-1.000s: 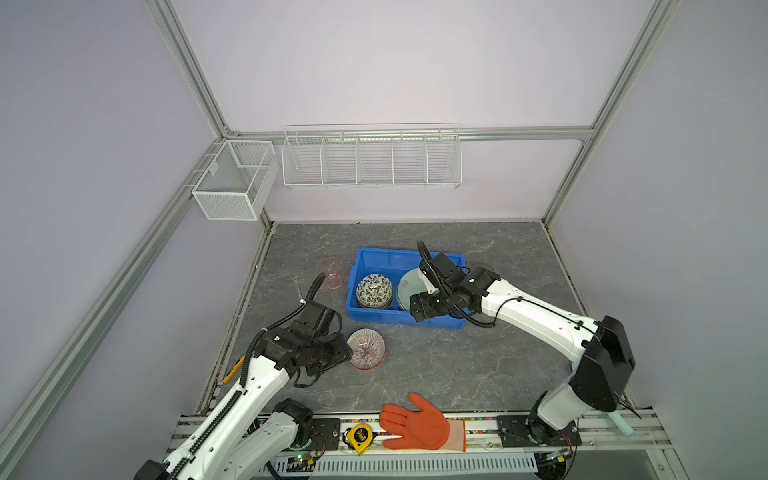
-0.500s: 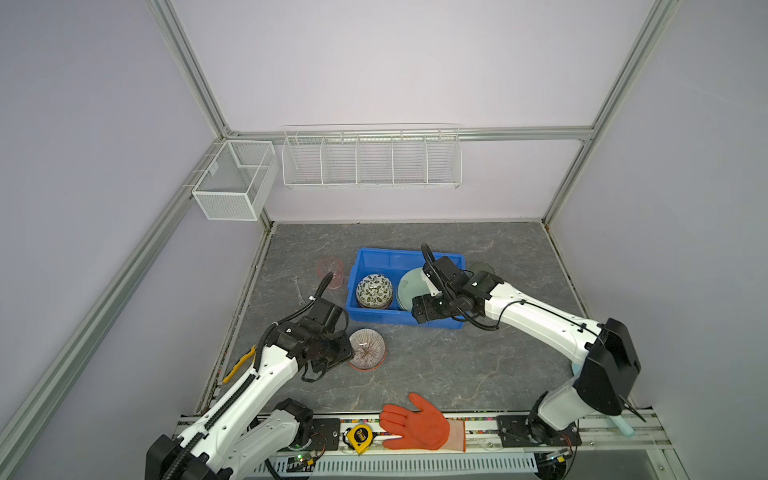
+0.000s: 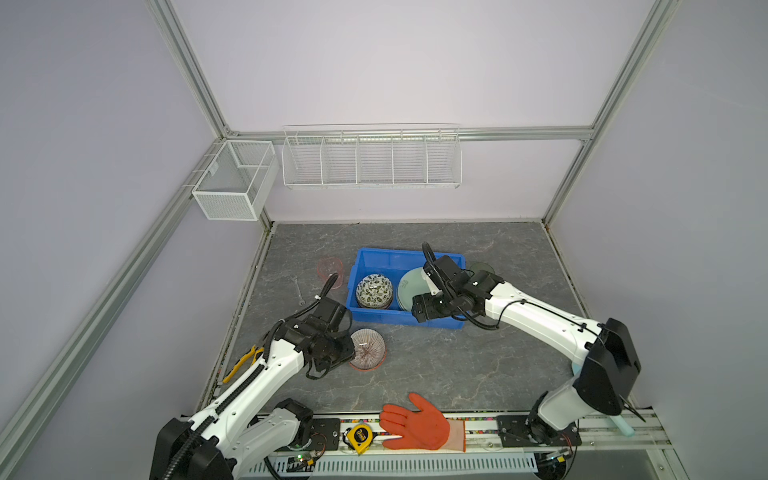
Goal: Place the mixed dishes into the plastic bin
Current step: 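Close the left gripper on the rim of the striped bowl, then lift the striped bowl off the stack with the left gripper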
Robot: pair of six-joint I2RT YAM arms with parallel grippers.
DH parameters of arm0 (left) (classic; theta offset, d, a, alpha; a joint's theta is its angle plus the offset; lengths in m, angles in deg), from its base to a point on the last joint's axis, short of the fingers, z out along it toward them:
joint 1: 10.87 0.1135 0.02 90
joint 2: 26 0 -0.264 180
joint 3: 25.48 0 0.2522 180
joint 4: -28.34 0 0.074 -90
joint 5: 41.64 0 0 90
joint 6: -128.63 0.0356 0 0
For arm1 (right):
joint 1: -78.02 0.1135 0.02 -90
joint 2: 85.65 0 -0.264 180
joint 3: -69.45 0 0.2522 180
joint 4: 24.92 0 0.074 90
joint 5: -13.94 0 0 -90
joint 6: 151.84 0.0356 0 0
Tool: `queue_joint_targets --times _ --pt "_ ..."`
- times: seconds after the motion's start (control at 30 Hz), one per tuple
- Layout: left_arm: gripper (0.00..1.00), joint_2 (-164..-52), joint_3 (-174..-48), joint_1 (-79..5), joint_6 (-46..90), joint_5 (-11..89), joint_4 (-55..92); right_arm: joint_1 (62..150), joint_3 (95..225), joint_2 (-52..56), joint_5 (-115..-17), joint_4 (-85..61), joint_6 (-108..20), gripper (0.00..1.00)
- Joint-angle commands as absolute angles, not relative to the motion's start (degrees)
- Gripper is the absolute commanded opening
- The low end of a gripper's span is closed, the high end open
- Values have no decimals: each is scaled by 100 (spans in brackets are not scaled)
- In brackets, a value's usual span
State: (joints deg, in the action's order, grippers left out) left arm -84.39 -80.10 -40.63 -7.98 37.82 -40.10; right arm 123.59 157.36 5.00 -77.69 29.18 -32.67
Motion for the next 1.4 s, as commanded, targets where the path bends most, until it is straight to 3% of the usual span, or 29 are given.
queue_joint_targets --times 0.0,1.37 --pt "35 -8469 -7932 -4093 -756 3804 -3939 12321 15582 403 -7718 2883 -3179 88" --pt "21 -9030 -8292 -4102 -445 4071 -4079 12266 15352 327 -7740 2821 -3165 88"
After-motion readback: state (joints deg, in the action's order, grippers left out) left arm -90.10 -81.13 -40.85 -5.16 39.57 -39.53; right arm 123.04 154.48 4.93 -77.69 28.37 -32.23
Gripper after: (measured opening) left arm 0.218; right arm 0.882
